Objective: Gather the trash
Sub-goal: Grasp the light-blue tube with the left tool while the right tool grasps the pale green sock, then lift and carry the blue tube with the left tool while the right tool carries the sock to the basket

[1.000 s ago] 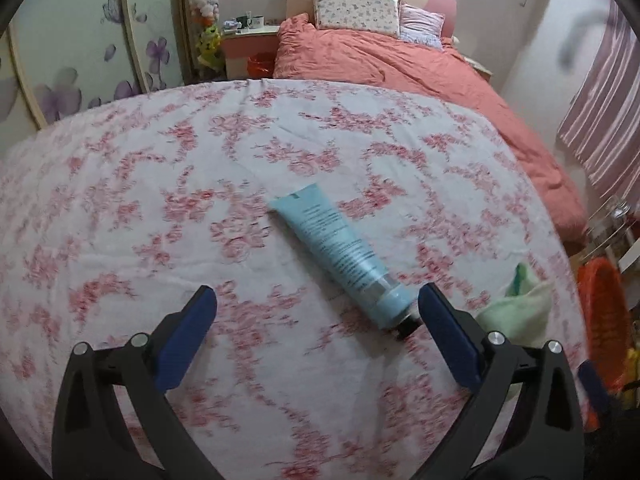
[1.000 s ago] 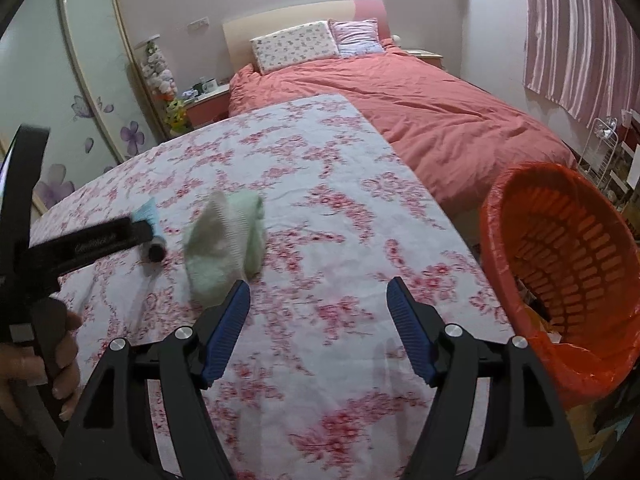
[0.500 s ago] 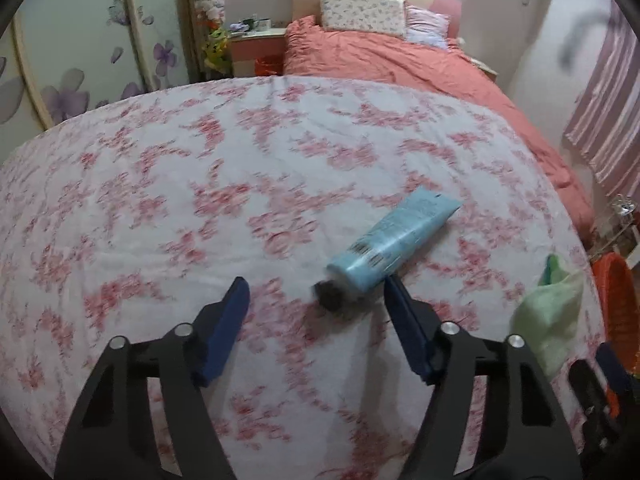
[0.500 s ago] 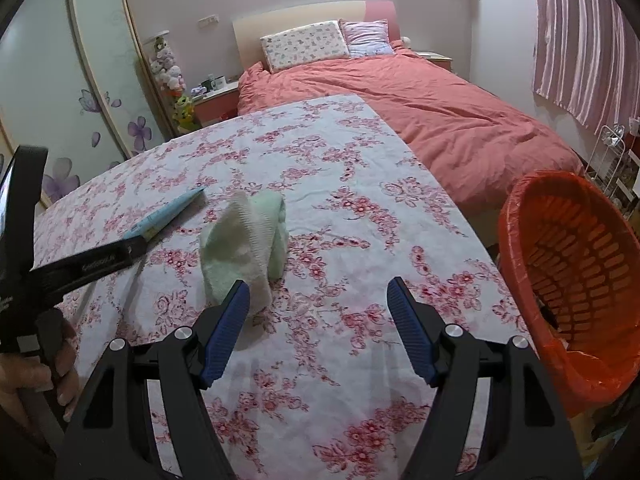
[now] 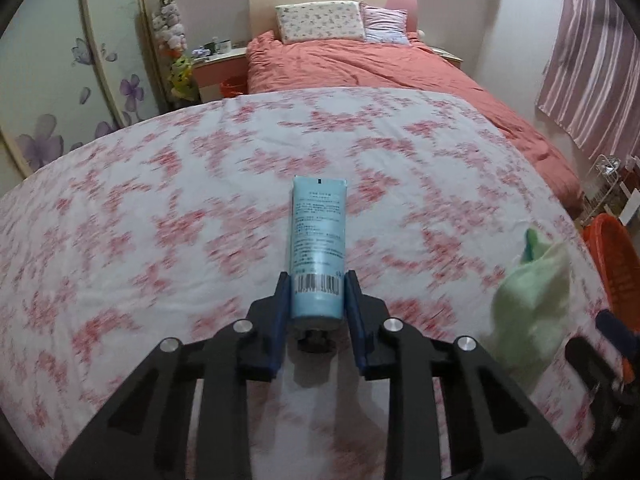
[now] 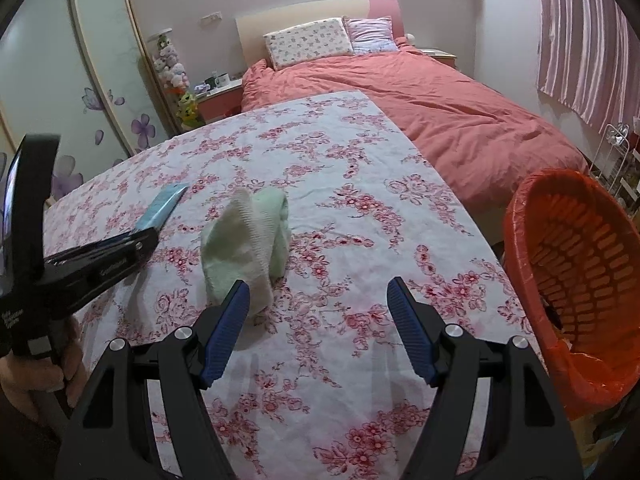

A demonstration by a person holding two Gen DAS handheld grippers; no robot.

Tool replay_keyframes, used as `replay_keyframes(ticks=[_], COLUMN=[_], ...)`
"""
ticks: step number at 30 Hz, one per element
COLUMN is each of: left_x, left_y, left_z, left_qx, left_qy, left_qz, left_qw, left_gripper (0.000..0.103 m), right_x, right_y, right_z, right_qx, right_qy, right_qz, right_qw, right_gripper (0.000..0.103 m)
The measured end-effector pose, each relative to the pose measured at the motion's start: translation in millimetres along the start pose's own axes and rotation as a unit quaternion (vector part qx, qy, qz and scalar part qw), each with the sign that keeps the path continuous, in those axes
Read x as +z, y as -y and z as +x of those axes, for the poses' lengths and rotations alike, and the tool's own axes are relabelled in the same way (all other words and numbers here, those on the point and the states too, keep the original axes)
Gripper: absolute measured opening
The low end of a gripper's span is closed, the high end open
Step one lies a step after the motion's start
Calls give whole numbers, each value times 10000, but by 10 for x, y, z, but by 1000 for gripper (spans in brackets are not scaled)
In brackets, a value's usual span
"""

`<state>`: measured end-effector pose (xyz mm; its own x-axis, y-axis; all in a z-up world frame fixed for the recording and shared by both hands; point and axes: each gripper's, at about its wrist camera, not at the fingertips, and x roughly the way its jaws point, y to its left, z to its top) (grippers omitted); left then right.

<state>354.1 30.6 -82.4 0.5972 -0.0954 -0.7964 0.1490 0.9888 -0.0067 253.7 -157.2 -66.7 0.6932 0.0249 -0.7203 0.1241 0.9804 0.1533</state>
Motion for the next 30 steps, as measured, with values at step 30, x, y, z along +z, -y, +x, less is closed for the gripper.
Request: replay_keyframes(ticks=[30], left_x=[-592], left_y=[-865], left_z=[-472], left_qx=[193], left_qy=[80], left_qz=[-627], left_qw=[9978], left_gripper=[55], right_x=[96], right_y=[-415], right_z=[327], right_qx=[168], right_qy=[-412], right_qz=[-706], right_qw=[9965], right_gripper=[30])
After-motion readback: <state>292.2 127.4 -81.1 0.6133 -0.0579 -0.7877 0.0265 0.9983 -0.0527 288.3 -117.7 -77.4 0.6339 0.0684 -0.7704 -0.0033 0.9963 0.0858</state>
